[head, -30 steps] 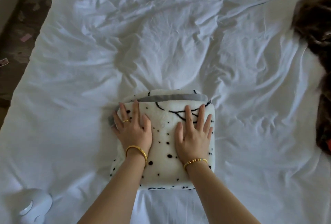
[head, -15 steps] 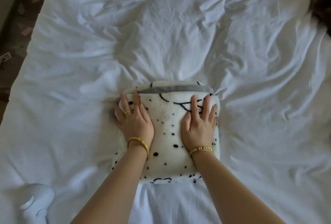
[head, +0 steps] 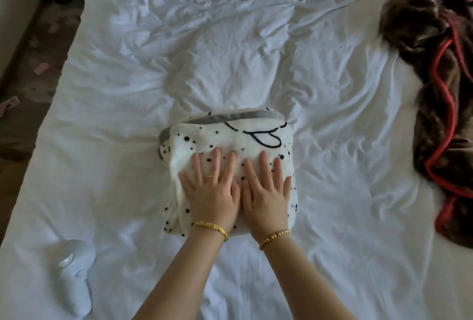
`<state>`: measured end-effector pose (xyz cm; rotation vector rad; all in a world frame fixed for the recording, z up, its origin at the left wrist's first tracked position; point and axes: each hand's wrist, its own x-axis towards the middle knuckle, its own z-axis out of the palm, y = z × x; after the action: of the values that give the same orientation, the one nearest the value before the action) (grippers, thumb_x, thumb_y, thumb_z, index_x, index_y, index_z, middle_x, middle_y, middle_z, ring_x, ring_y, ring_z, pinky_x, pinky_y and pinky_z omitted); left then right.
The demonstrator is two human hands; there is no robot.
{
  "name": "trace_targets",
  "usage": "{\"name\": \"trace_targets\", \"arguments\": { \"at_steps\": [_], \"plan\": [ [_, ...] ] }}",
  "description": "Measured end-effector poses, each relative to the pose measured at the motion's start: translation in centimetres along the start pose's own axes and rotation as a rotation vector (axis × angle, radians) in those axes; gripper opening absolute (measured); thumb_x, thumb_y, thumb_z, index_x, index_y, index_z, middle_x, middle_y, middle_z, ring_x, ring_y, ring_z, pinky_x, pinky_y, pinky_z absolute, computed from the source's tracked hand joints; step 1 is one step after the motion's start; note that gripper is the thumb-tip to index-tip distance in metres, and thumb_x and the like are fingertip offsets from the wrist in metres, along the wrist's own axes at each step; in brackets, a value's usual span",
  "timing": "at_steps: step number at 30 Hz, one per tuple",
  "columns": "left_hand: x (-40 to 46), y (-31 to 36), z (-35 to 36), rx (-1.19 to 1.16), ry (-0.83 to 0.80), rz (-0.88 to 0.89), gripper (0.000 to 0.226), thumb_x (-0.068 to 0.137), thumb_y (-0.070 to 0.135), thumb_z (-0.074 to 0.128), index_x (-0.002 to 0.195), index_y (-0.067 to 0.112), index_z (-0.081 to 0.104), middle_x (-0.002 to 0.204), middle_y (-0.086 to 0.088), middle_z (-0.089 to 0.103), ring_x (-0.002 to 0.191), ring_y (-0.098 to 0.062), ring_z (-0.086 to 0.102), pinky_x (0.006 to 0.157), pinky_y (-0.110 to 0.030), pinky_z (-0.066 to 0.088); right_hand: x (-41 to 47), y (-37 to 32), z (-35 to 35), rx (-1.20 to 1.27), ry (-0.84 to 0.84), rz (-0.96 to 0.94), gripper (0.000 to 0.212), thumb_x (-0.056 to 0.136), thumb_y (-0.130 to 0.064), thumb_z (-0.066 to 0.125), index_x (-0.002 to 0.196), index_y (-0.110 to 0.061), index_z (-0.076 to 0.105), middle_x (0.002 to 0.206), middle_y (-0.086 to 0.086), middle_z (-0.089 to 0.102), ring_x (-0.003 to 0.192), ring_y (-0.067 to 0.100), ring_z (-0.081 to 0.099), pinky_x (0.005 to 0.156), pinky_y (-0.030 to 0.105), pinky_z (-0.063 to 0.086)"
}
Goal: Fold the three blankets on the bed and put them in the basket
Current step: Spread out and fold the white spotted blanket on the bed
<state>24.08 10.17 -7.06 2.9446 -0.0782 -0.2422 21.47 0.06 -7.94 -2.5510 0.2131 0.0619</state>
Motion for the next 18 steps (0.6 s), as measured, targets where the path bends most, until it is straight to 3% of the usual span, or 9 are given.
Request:
{"name": "trace_targets", "arguments": {
  "at_steps": [4, 7, 11, 18],
  "plan": [
    [0.6, -1.3, 1.6, -0.052, 0.006, -0.018, 0.053, 0.086, 0.038, 0.032, 0.136, 0.031, 0.047, 0.148, -0.011, 0.037, 0.133, -0.05, 0.031, 0.097, -0.072, 0.024, 1.0, 1.2, 1.4, -0.156, -0.011, 0.019, 0.052, 0.089, -0.047, 0.034, 0.14, -0.035, 0.037, 0.155, 0.003, 0.02, 0.143, 0.038, 0.008, 0.11, 0.061, 0.013],
    [1.6, -2.0, 3.6, -0.142, 0.039, -0.133, 0.059, 0.083, 0.041, 0.028, 0.14, 0.03, 0.04, 0.154, -0.015, 0.022, 0.138, -0.048, 0.018, 0.104, -0.068, 0.019, 2.0, 3.1, 2.6, -0.187, -0.031, 0.106, 0.059, 0.088, -0.05, 0.027, 0.145, -0.034, 0.027, 0.157, 0.006, 0.011, 0.142, 0.04, 0.009, 0.11, 0.061, 0.018],
    [3.0, -3.1, 5.7, -0.258, 0.055, -0.23, 0.065, 0.084, 0.038, 0.022, 0.146, 0.019, 0.025, 0.153, -0.026, 0.011, 0.14, -0.047, 0.01, 0.108, -0.064, 0.017, 3.3, 4.7, 3.7, -0.205, -0.004, 0.126, 0.059, 0.087, -0.047, 0.03, 0.143, -0.027, 0.034, 0.152, 0.019, 0.023, 0.136, 0.048, 0.024, 0.103, 0.06, 0.032],
    [4.6, -3.7, 7.5, -0.284, 0.09, -0.231, 0.067, 0.082, 0.029, 0.026, 0.138, -0.008, 0.035, 0.142, -0.042, 0.022, 0.133, -0.056, 0.022, 0.103, -0.067, 0.025, 4.1, 6.3, 5.7, -0.162, 0.087, 0.075, 0.056, 0.085, -0.037, 0.031, 0.139, -0.022, 0.029, 0.148, 0.029, 0.024, 0.135, 0.049, 0.023, 0.111, 0.049, 0.016]
  ]
}}
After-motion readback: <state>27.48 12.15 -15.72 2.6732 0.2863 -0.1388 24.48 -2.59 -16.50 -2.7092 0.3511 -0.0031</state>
